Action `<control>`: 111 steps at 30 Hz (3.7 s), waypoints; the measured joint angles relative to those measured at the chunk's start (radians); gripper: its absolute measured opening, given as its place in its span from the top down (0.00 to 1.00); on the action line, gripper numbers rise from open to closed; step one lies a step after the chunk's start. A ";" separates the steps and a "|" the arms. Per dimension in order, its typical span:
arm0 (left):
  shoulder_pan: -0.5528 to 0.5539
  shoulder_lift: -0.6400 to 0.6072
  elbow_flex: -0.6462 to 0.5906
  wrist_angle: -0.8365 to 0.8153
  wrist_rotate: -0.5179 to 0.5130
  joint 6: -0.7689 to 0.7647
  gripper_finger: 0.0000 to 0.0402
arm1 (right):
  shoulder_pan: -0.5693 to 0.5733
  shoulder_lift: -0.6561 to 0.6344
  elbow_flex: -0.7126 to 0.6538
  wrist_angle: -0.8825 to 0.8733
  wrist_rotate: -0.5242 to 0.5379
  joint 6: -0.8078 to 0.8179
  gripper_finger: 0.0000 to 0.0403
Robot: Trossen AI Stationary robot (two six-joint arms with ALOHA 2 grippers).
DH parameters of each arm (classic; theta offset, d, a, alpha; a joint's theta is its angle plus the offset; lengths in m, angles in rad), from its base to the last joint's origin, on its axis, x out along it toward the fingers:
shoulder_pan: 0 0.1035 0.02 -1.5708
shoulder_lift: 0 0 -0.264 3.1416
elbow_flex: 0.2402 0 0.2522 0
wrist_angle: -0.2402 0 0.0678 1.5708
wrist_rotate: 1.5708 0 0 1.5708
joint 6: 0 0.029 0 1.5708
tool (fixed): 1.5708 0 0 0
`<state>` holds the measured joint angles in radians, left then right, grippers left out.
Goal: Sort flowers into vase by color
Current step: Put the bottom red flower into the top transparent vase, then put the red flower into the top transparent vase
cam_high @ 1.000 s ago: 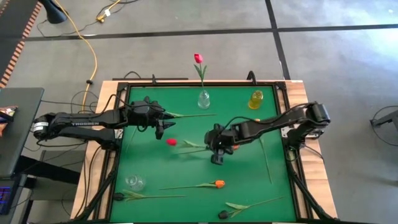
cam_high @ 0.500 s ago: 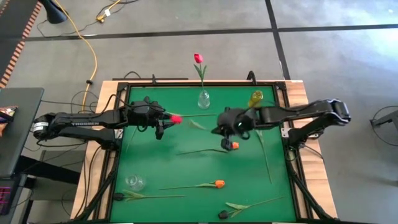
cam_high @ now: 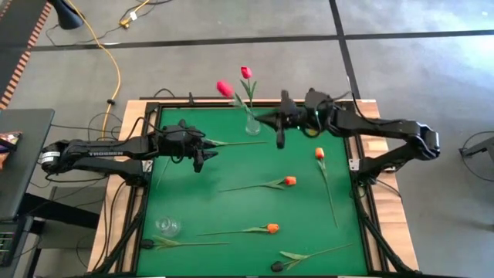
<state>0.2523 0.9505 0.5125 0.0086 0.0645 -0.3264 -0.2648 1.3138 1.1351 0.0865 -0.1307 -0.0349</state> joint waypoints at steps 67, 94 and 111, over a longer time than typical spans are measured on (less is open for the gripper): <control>-0.051 0.000 0.000 -0.022 -0.132 -0.154 0.59 | -0.286 0.574 -0.291 1.429 -0.129 0.105 0.96; -0.051 0.000 0.000 -0.018 -0.132 -0.159 0.59 | -0.280 0.573 -0.291 1.244 -0.098 0.109 0.86; -0.051 0.000 0.000 -0.018 -0.083 -0.157 0.59 | -0.279 0.550 -0.291 1.147 -0.100 0.113 0.64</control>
<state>0.2012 0.9505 0.5125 -0.0093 -0.0182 -0.4836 -0.5442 1.8635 0.8440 1.2330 -0.2311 0.0784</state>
